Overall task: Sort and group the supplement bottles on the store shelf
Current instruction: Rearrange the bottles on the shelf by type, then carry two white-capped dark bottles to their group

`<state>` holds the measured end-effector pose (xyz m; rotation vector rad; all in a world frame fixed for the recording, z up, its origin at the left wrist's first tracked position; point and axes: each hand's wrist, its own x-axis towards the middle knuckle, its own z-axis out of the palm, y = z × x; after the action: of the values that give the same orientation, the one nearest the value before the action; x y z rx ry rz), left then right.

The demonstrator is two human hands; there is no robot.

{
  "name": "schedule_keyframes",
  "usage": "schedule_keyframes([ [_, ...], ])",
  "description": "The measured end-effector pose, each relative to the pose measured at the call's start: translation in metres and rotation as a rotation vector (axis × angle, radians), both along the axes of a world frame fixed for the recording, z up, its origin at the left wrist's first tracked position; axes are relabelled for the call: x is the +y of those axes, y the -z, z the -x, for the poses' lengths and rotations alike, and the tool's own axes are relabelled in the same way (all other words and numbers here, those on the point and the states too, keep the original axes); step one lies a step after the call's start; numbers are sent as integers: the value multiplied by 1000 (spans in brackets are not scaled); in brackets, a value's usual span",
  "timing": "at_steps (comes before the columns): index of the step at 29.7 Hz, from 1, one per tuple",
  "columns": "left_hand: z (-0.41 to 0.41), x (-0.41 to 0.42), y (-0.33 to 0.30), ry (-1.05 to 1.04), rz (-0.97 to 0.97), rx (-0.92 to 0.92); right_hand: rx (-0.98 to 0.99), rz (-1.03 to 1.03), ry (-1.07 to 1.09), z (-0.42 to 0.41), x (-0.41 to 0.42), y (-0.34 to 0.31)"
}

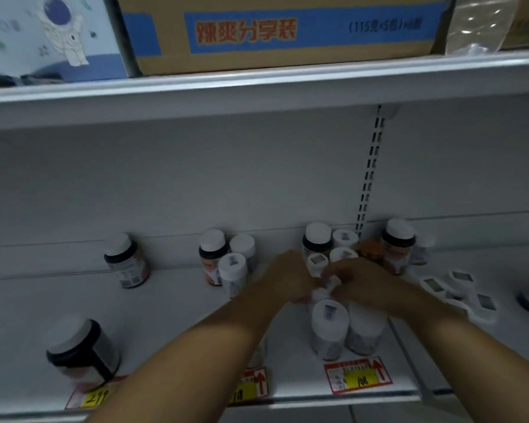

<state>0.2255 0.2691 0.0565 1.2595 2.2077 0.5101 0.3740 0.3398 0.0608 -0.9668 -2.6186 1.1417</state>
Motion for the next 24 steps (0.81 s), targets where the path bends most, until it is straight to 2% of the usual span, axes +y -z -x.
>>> schedule_keyframes([
  [4,3,-13,-20,44,-52,51,-115,-96,-64,1,2,-6],
  [7,40,-39,-56,86,-166,174,16,-284,96,9,-2,-19],
  [11,141,-110,-107,-79,-266,325,209,-344,116,62,-24,-36],
  [15,233,-174,-103,-301,-272,333,134,-301,41,139,-50,-33],
  [17,268,-193,-79,-390,-242,300,81,-310,51,173,-61,-28],
  [19,293,-202,-52,-438,-252,190,19,-382,73,200,-68,-24],
  [22,313,-198,-20,-435,-286,-36,-84,-493,91,226,-77,-17],
  [24,318,-189,-6,-422,-359,-105,-89,-533,131,234,-80,-12],
])
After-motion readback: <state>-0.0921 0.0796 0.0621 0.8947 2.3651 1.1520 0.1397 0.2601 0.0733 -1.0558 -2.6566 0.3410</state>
